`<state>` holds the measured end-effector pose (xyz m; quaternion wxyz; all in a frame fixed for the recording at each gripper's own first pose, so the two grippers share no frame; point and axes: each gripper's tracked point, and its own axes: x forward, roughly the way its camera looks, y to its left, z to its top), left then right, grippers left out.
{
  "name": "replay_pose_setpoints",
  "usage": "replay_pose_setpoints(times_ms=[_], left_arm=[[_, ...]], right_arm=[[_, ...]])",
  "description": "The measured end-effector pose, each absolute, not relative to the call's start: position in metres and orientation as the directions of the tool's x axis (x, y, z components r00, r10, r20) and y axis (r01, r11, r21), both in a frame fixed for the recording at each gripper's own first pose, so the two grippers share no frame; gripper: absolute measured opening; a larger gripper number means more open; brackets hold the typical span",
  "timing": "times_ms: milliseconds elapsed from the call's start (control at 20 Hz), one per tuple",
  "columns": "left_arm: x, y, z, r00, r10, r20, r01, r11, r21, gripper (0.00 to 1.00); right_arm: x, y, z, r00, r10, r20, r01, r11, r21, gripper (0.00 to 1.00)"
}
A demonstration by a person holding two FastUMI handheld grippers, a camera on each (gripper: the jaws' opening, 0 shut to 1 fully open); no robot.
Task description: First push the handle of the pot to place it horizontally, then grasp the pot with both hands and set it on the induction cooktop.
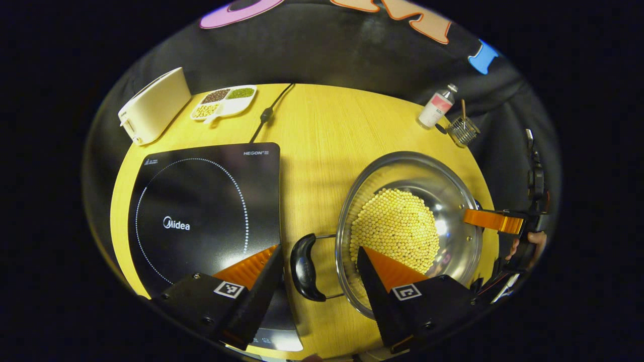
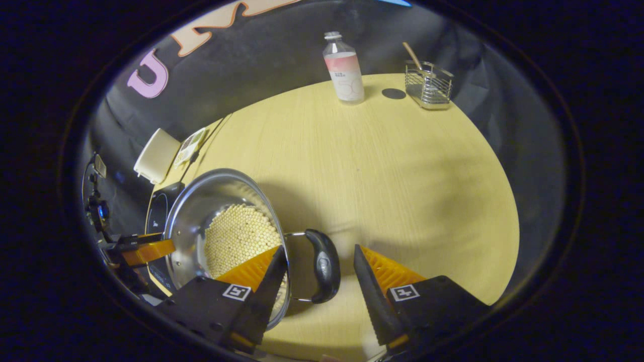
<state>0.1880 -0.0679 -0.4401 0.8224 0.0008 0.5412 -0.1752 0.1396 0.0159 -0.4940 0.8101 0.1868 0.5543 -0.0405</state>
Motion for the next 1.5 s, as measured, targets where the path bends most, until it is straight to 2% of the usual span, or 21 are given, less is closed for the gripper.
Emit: replay_pose_setpoints(times_ms=[50,100,150,300,500,650,700,750,800,850,900,1000,1200,1300,1350,1500], left_arm=[[0.183,-0.074,-0.445,0.33,-0.287,-0.899,0.279,0.94,-0.197,0.9],[0.18,-0.076,-0.447,0.312,-0.284,-0.907,0.27,0.941,-0.202,0.93],[0.176,-0.077,-0.454,0.298,-0.278,-0.913,0.254,0.945,-0.205,0.87],[0.177,-0.084,-0.459,0.287,-0.278,-0.917,0.231,0.949,-0.216,0.84],[0.19,-0.083,-0.463,0.296,-0.255,-0.92,0.276,0.946,-0.173,0.8],[0.181,-0.079,-0.474,0.245,-0.232,-0.941,0.262,0.951,-0.167,0.74],[0.183,-0.079,-0.475,0.255,-0.233,-0.938,0.249,0.954,-0.17,0.72],[0.182,-0.079,-0.476,0.249,-0.236,-0.939,0.236,0.955,-0.178,0.72],[0.184,-0.08,-0.476,0.25,-0.241,-0.938,0.232,0.955,-0.183,0.67],[0.183,-0.08,-0.475,0.246,-0.239,-0.939,0.236,0.955,-0.182,0.66],[0.183,-0.08,-0.475,0.244,-0.237,-0.94,0.243,0.954,-0.177,0.65],[0.184,-0.081,-0.475,0.239,-0.232,-0.943,0.235,0.956,-0.176,0.64],[0.179,-0.082,-0.466,0.24,-0.231,-0.943,0.232,0.957,-0.175,0.6],[0.178,-0.082,-0.455,0.261,-0.232,-0.937,0.242,0.955,-0.169,0.59],[0.177,-0.08,-0.45,0.268,-0.23,-0.936,0.243,0.956,-0.165,0.6],[0.175,-0.069,-0.434,0.285,-0.221,-0.933,0.233,0.96,-0.156,0.59]], right_arm=[[0.139,0.013,-0.494,0.387,0.129,-0.913,0.268,0.932,0.245,0.86],[0.139,0.013,-0.493,0.392,0.116,-0.913,0.267,0.935,0.233,0.86],[0.138,0.012,-0.491,0.392,0.111,-0.913,0.267,0.936,0.228,0.86],[0.135,0.014,-0.492,0.388,0.113,-0.915,0.27,0.935,0.23,0.87],[0.133,0.015,-0.498,0.378,0.105,-0.92,0.272,0.937,0.219,0.84],[0.135,0.018,-0.5,0.372,0.115,-0.921,0.271,0.935,0.226,0.82],[0.134,0.019,-0.499,0.368,0.114,-0.923,0.273,0.935,0.225,0.82],[0.135,0.021,-0.501,0.365,0.12,-0.923,0.268,0.936,0.228,0.75],[0.135,0.026,-0.5,0.365,0.138,-0.921,0.26,0.935,0.243,0.74],[0.137,0.025,-0.503,0.362,0.129,-0.923,0.255,0.939,0.231,0.63],[0.134,0.027,-0.504,0.361,0.129,-0.924,0.25,0.941,0.229,0.59],[0.136,0.028,-0.504,0.355,0.142,-0.924,0.253,0.937,0.241,0.6],[0.132,0.03,-0.505,0.339,0.161,-0.927,0.265,0.929,0.258,0.4],[0.13,0.031,-0.505,0.341,0.168,-0.925,0.278,0.922,0.27,0.4],[0.132,0.032,-0.505,0.347,0.171,-0.922,0.273,0.922,0.274,0.47],[0.13,0.033,-0.51,0.367,0.193,-0.91,0.264,0.916,0.3,0.47]])
